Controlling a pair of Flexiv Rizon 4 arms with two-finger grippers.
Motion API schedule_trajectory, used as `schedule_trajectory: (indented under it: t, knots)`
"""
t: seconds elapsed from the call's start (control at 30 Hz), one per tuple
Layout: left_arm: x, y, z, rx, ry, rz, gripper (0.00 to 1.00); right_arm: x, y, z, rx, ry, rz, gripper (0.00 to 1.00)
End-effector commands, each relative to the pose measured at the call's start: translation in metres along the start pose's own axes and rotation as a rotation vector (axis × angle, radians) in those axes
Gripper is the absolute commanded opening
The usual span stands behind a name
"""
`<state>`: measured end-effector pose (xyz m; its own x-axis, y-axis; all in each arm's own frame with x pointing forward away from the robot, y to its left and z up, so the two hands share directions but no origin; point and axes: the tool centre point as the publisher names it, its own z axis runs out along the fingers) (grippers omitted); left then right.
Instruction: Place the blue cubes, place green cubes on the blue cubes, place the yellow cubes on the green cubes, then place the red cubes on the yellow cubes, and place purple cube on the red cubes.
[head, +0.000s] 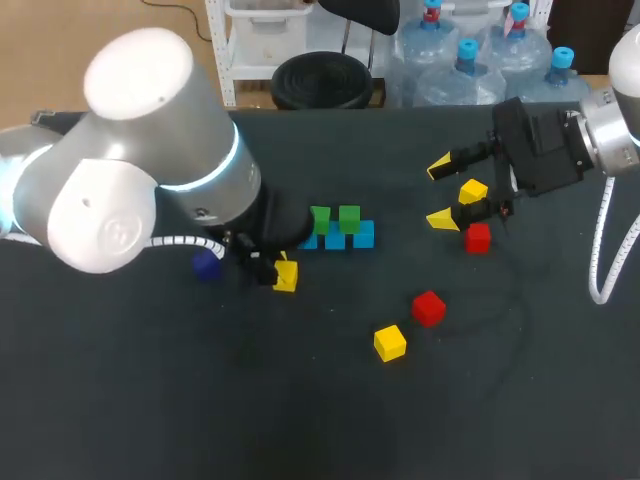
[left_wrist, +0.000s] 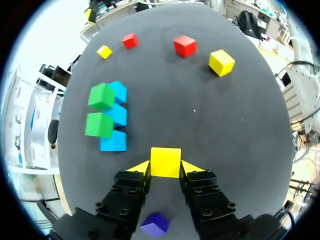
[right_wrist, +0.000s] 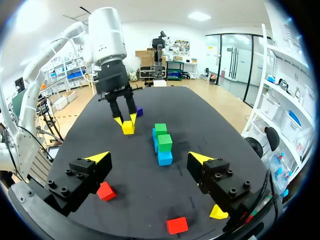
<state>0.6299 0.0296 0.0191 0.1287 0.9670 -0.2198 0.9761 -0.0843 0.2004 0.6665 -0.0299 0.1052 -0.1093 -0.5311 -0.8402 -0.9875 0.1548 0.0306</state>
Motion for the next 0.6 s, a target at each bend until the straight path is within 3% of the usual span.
schedule_trajectory:
  t: [0.03,0.6]
  knots:
    - [-0.002,0.001,-0.018,-0.02,0.013,-0.016,0.0,0.0,0.0,0.001,0.0,-0.002,-0.001,1.0]
    - [-0.017,0.038,-0.07,-0.09,0.021,-0.075,0.0,0.0,0.0,0.001,0.0,-0.002,-0.001,1.0]
